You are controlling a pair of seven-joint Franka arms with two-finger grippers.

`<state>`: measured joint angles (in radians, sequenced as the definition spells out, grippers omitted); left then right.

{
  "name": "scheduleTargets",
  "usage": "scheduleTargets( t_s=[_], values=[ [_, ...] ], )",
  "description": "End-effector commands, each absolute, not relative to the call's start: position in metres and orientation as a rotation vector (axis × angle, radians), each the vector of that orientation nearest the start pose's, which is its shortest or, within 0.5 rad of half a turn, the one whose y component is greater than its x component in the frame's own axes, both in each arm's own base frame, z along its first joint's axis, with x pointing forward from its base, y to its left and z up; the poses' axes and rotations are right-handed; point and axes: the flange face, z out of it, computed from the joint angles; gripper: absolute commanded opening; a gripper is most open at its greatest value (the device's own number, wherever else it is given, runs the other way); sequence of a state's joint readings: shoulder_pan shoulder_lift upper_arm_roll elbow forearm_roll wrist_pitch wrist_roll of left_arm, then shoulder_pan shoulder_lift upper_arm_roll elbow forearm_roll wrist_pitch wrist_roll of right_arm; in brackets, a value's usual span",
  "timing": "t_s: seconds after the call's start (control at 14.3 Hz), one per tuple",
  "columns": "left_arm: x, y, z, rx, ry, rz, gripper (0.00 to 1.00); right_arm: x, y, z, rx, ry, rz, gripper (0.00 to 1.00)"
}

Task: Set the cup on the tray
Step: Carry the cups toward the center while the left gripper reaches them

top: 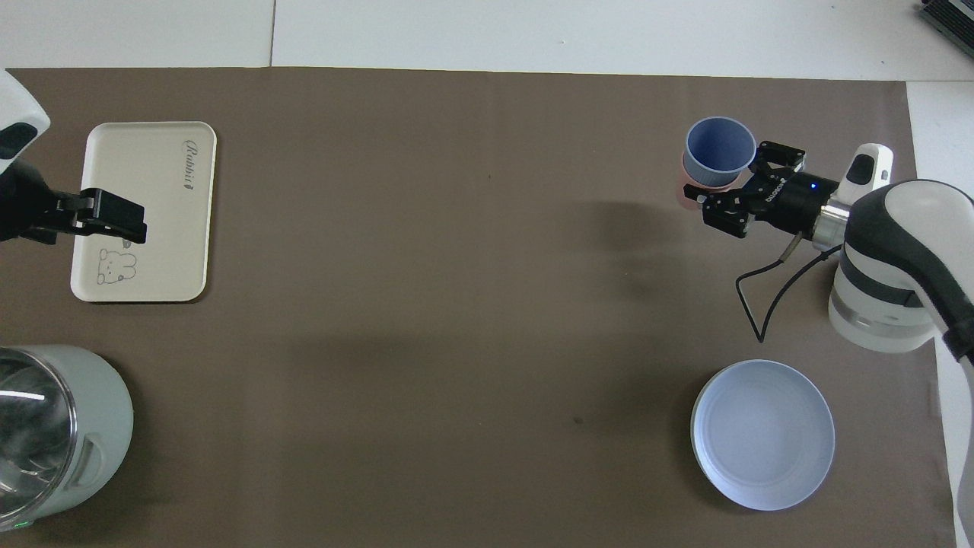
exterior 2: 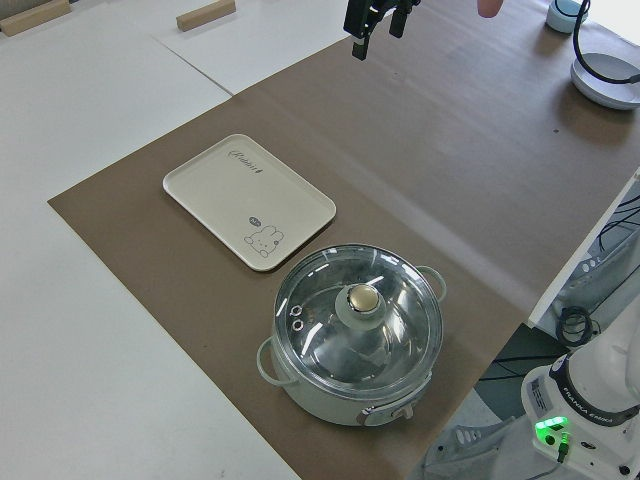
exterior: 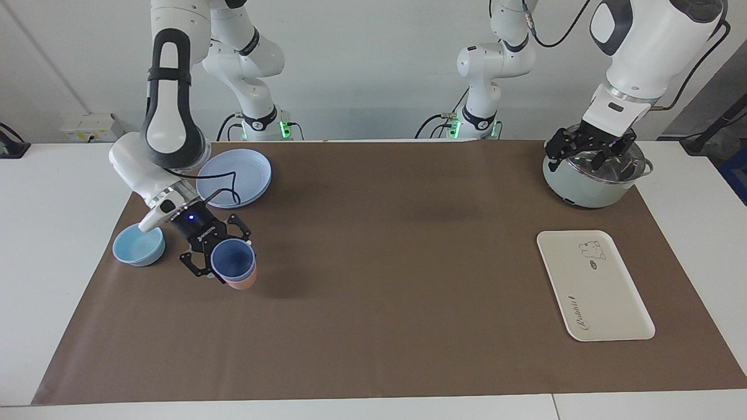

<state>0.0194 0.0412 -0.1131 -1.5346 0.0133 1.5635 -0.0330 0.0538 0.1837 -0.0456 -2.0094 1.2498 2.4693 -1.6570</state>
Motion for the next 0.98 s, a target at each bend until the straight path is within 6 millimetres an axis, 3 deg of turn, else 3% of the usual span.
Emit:
scheduleTargets(
  t_s=[0.0,0.21,0.42,0.49,0.63,0.77,0.91],
  values=[
    [0.558,-0.038,0.621,-3.118,0.149,-0.029,1.00,0.613,0.026,0.425,-2.443,-0.833,-0.983,0.00],
    [0.565,-0.035,0.622,-3.152,0.108,-0.084,1.00,0.615,0.066,0.457,-2.570,-0.780,-0.863,0.00],
    [0.578,-0.041,0.615,-3.361,0.043,-0.068,1.00,0.614,0.109,0.484,-2.698,-0.733,-0.778,0.00],
    [0.590,-0.054,0.606,-3.403,-0.004,-0.035,1.00,0.613,0.125,0.489,-2.734,-0.741,-0.757,0.00],
    [0.615,-0.088,0.593,-3.457,-0.249,0.028,0.90,0.610,0.155,0.499,-2.806,-0.786,-0.689,0.00],
    [0.641,-0.134,0.586,-3.528,-0.522,0.007,0.87,0.604,0.182,0.514,-2.894,-0.852,-0.594,0.00],
    [0.655,-0.183,0.584,-3.538,-0.794,-0.056,0.81,0.595,0.202,0.516,-2.930,-0.826,-0.512,0.00]
  ],
)
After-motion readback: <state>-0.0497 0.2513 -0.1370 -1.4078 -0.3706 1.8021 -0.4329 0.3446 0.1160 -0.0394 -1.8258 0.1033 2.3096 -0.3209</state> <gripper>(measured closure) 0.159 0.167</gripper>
